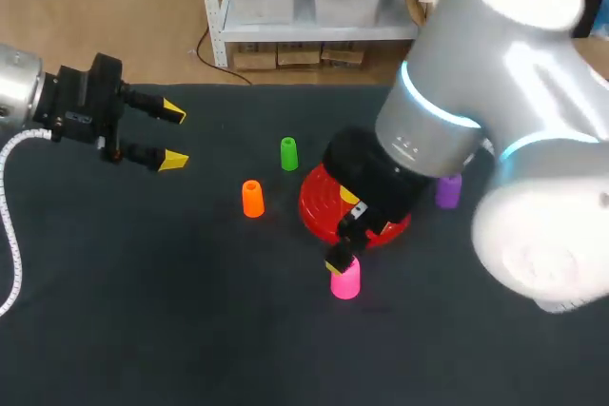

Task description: Pick up and stack the cylinders on the red base in this order: pink,purple,orange,green

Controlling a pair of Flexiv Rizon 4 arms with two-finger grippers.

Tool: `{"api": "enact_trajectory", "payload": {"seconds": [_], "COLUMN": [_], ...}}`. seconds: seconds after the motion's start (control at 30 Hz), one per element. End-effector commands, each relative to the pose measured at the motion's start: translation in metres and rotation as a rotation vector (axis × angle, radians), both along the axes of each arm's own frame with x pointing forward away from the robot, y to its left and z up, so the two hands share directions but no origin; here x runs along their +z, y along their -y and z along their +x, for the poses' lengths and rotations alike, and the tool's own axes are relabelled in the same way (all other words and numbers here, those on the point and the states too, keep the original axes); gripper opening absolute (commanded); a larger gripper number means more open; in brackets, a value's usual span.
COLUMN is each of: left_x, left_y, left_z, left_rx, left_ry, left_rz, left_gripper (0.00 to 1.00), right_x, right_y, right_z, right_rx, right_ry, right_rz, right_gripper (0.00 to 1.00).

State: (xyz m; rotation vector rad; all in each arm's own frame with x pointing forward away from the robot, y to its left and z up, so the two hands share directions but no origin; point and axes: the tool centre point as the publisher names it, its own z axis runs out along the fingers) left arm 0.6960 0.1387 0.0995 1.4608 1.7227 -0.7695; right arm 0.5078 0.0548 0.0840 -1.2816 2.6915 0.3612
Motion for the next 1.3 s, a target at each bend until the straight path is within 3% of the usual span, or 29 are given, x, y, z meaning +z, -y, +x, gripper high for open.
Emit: {"api": "enact_trajectory", "payload": {"seconds": [0.03, 0.3, 0.57, 0.93, 1.3], "left_x": [0.000, 0.000, 0.000, 0.000, 0.000], "left_y": [-0.001, -0.001, -0.001, -0.001, -0.001], "left_z": [-0.001, -0.001, -0.001, -0.001, -0.001], "left_rx": [-0.001, -0.001, -0.001, -0.001, -0.001], "left_ry": [0.002, 0.002, 0.002, 0.002, 0.002], "left_rz": [-0.001, -0.001, -0.001, -0.001, -0.001], "left_gripper": [1.00, 1.00, 1.00, 1.00, 1.00], "right_x": [-0.006, -0.031, -0.039, -0.049, -0.050], "right_y": [-0.012, -0.016, -0.011, -0.007, -0.005], "right_z": [0.014, 0.007, 0.002, 0.007, 0.011], "right_rx": [0.026, -0.026, -0.139, -0.206, -0.184], "right_ry": [-0.102, 0.016, 0.135, 0.056, 0.050], "right_rz": [-0.150, -0.238, -0.234, -0.125, -0.156], "right_gripper": [1.00, 1.00, 1.00, 1.00, 1.00]}}
